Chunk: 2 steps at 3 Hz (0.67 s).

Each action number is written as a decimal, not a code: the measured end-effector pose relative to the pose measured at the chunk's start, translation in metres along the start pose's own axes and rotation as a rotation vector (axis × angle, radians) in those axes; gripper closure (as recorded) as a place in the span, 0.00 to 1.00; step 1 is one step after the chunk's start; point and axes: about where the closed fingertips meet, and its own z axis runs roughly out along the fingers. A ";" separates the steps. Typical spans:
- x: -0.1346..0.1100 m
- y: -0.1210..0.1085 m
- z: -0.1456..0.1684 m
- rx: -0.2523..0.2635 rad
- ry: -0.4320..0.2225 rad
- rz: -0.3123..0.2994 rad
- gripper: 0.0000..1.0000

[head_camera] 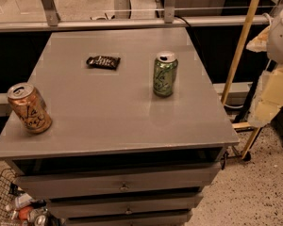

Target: Knock green can over

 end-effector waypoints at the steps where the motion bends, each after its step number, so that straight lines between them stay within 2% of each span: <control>1: 0.000 0.000 0.000 0.001 -0.001 0.000 0.00; 2: -0.023 -0.021 0.019 -0.006 -0.119 0.028 0.00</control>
Offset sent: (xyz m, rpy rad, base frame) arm 0.1126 0.0650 -0.0238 0.4475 -0.0693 0.0172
